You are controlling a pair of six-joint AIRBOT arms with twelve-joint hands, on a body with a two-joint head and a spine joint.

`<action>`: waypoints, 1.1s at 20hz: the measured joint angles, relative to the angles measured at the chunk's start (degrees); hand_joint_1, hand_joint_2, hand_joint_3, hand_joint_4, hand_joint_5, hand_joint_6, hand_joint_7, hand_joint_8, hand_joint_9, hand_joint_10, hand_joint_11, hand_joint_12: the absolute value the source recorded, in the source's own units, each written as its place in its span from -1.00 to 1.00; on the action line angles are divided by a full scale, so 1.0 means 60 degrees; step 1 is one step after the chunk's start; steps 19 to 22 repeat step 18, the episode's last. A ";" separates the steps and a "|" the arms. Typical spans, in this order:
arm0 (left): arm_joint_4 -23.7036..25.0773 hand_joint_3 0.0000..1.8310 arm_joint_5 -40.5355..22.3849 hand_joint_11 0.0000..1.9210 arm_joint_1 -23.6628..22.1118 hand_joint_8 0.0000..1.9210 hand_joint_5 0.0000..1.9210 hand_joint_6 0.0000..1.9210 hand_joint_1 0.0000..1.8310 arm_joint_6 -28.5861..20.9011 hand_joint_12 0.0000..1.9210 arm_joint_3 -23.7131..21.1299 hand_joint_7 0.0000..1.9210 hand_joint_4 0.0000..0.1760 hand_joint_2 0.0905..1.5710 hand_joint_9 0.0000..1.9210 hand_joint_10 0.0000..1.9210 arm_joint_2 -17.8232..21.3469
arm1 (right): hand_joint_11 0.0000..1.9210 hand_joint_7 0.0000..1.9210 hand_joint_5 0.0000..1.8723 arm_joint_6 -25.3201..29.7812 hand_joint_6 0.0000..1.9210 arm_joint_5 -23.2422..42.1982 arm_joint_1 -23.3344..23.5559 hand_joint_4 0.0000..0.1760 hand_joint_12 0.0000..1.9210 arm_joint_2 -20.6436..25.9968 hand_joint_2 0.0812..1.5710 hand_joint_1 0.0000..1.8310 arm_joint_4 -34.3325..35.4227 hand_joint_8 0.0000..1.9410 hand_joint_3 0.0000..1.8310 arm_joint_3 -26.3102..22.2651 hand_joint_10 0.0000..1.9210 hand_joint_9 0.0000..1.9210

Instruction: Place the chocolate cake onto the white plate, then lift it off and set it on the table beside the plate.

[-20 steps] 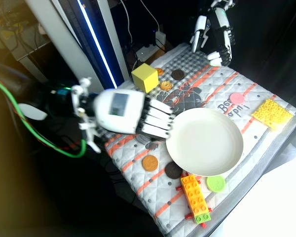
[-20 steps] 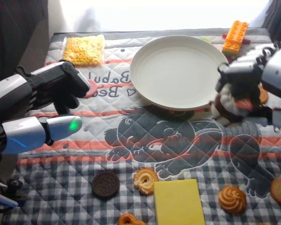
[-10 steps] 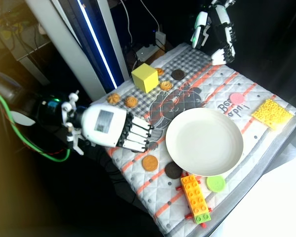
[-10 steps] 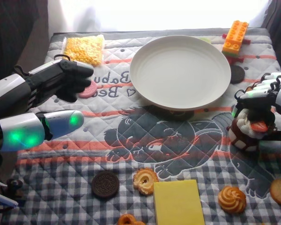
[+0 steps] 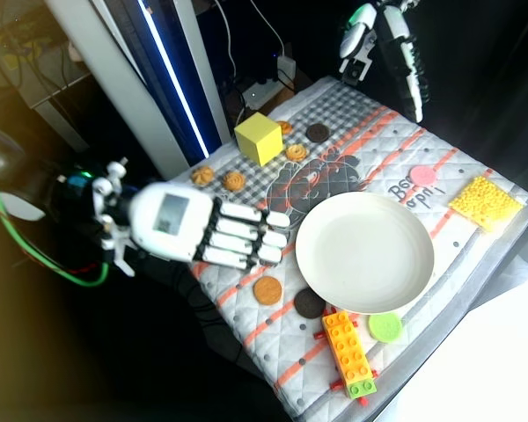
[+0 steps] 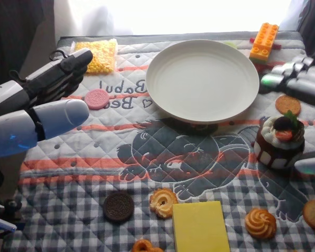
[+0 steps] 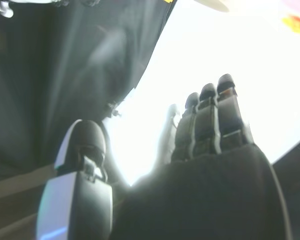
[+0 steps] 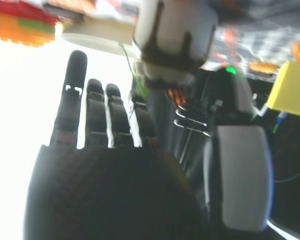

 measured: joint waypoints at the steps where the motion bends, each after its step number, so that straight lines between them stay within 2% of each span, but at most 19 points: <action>1: -0.0036 -1.00 -0.0069 -1.00 0.0022 -1.00 -1.00 -1.00 -0.63 0.0000 -1.00 -0.0011 -1.00 0.47 0.38 -1.00 -1.00 0.0000 | -1.00 -1.00 -1.00 -0.0004 -1.00 0.0390 -0.0138 -0.20 -1.00 0.0237 0.32 -0.41 0.0022 -1.00 -1.00 -0.0124 -1.00 -1.00; 2: -0.0051 -1.00 -0.0106 -1.00 0.0073 -1.00 -1.00 -1.00 -0.63 0.0000 -1.00 -0.0007 -1.00 0.52 0.37 -1.00 -1.00 0.0011 | -1.00 -1.00 -1.00 0.0000 -1.00 0.0663 -0.0288 -0.49 -1.00 0.0455 0.30 -0.44 0.0069 -1.00 -1.00 -0.0251 -1.00 -1.00; 3: -0.0051 -1.00 -0.0113 -1.00 0.0080 -1.00 -1.00 -1.00 -0.64 0.0000 -1.00 -0.0007 -1.00 0.72 0.34 -1.00 -1.00 0.0015 | -1.00 -1.00 -1.00 -0.0007 -1.00 0.1009 -0.0499 -0.45 -1.00 0.0659 0.30 -0.49 0.0080 -1.00 -1.00 -0.0401 -1.00 -1.00; 4: -0.0069 -1.00 -0.0149 -1.00 0.0076 -1.00 -1.00 -1.00 -0.64 0.0000 -1.00 -0.0011 -1.00 0.72 0.34 -1.00 -1.00 0.0018 | -1.00 -1.00 -1.00 -0.0018 -1.00 0.1319 -0.0637 -0.45 -1.00 0.0739 0.30 -0.49 0.0127 -1.00 -1.00 -0.0503 -1.00 -1.00; 5: -0.0087 -1.00 -0.0193 -1.00 0.0076 -1.00 -1.00 -1.00 -0.65 0.0000 -1.00 -0.0007 -1.00 0.82 0.33 -1.00 -1.00 0.0018 | -1.00 -1.00 -1.00 -0.0106 -1.00 0.1690 -0.0820 -0.18 -1.00 0.0776 0.32 -0.51 0.0291 -1.00 -1.00 -0.0641 -1.00 -1.00; 6: -0.0102 -1.00 -0.0226 -1.00 0.0080 -1.00 -1.00 -1.00 -0.67 0.0000 -1.00 -0.0011 -1.00 0.96 0.33 -1.00 -1.00 0.0018 | -1.00 -1.00 -1.00 -0.0270 -1.00 0.1978 -0.0973 -0.03 -1.00 0.0787 0.32 -0.52 0.0419 -1.00 -1.00 -0.0729 -1.00 -1.00; 7: -0.0149 -1.00 -0.0361 -1.00 0.0138 -1.00 -1.00 -1.00 -0.80 -0.0011 -1.00 -0.0011 -1.00 1.00 0.36 -1.00 -1.00 0.0018 | -1.00 -1.00 -1.00 -0.0408 -1.00 0.2492 -0.1242 -0.43 -1.00 0.0790 0.33 -0.53 0.0576 -1.00 -0.99 -0.0823 -1.00 -1.00; 8: -0.0182 -1.00 -0.0397 -1.00 0.0153 -1.00 -1.00 -1.00 -0.80 -0.0051 -1.00 -0.0011 -1.00 1.00 0.36 -1.00 -1.00 0.0022 | -1.00 -1.00 -1.00 -0.0415 -1.00 0.2765 -0.1413 -0.43 -1.00 0.0790 0.33 -0.53 0.0707 -1.00 -0.99 -0.0852 -1.00 -1.00; 9: -0.0237 -1.00 -0.0441 -1.00 0.0171 -1.00 -1.00 -1.00 -0.85 -0.0131 -1.00 -0.0007 -1.00 0.93 0.35 -1.00 -1.00 0.0022 | -1.00 -1.00 -1.00 -0.0437 -1.00 0.3213 -0.1668 -0.18 -1.00 0.0794 0.32 -0.55 0.0998 -1.00 -1.00 -0.0863 -1.00 -1.00; 10: -0.0248 -1.00 -0.0517 -1.00 0.0178 -1.00 -1.00 -1.00 -0.85 -0.0135 -1.00 -0.0007 -1.00 0.93 0.35 -1.00 -1.00 0.0022 | -1.00 -1.00 -1.00 -0.0448 -1.00 0.3563 -0.1825 -0.18 -1.00 0.0794 0.32 -0.55 0.1224 -1.00 -1.00 -0.0871 -1.00 -1.00; 11: -0.0244 -1.00 -0.0637 -1.00 0.0178 -1.00 -1.00 -1.00 -0.85 -0.0142 -1.00 -0.0007 -1.00 0.74 0.35 -1.00 -1.00 0.0022 | -1.00 -1.00 -1.00 -0.0463 -1.00 0.3938 -0.2025 -0.25 -1.00 0.0816 0.35 -0.50 0.1453 -1.00 -0.99 -0.0933 -1.00 -1.00; 12: -0.0219 -1.00 -0.0703 -1.00 0.0175 -1.00 -1.00 -1.00 -0.85 -0.0146 -1.00 -0.0011 -1.00 0.74 0.35 -1.00 -1.00 0.0029 | -1.00 -1.00 -1.00 -0.0470 -1.00 0.4160 -0.2116 -0.25 -1.00 0.0827 0.35 -0.50 0.1537 -1.00 -0.99 -0.0965 -1.00 -1.00; 13: -0.0164 -1.00 -0.0831 -1.00 0.0178 -1.00 -1.00 -1.00 -0.81 -0.0153 -1.00 -0.0029 -1.00 0.65 0.33 -1.00 -1.00 0.0084 | -1.00 -1.00 -1.00 -0.0495 -1.00 0.4492 -0.2189 -0.28 -1.00 0.0827 0.34 -0.51 0.1530 -1.00 -0.99 -0.1005 -1.00 -1.00; 14: -0.0182 -1.00 -0.0889 -1.00 0.0175 -1.00 -1.00 -1.00 -0.81 -0.0171 -1.00 -0.0066 -1.00 0.65 0.33 -1.00 -1.00 0.0146 | -1.00 -1.00 -1.00 -0.0525 -1.00 0.4670 -0.2189 -0.28 -1.00 0.0827 0.34 -0.51 0.1501 -1.00 -0.99 -0.1056 -1.00 -1.00; 15: -0.0193 -1.00 -0.1075 -1.00 0.0175 -1.00 -1.00 -1.00 -0.79 -0.0219 -1.00 -0.0080 -1.00 0.96 0.25 -1.00 -1.00 0.0189 | -1.00 -1.00 -1.00 -0.0539 -1.00 0.4954 -0.2189 -0.21 -1.00 0.0838 0.31 -0.47 0.1494 -1.00 -1.00 -0.1115 -1.00 -1.00; 16: -0.0200 -1.00 -0.1202 -1.00 0.0178 -1.00 -1.00 -1.00 -0.79 -0.0244 -1.00 -0.0080 -1.00 0.96 0.25 -1.00 -1.00 0.0211 | -1.00 -1.00 -1.00 -0.0572 -1.00 0.5107 -0.2189 -0.21 -1.00 0.0849 0.31 -0.47 0.1479 -1.00 -1.00 -0.1129 -1.00 -1.00; 17: -0.0197 -1.00 -0.1341 -1.00 0.0178 -1.00 -1.00 -1.00 -0.82 -0.0284 -1.00 -0.0080 -1.00 0.99 0.24 -1.00 -1.00 0.0266 | -1.00 -1.00 -1.00 -0.0619 -1.00 0.5351 -0.2189 -0.07 -1.00 0.0878 0.31 -0.48 0.1497 -1.00 -1.00 -0.1173 -1.00 -1.00; 22: -0.0237 -1.00 -0.1501 -1.00 0.0178 -1.00 -1.00 -1.00 -0.85 -0.0306 -1.00 -0.0080 -1.00 1.00 0.22 -1.00 -1.00 0.0306 | -1.00 -1.00 -1.00 -0.0652 -1.00 0.5581 -0.2189 -0.06 -1.00 0.0892 0.31 -0.46 0.1552 -1.00 -1.00 -0.1177 -1.00 -1.00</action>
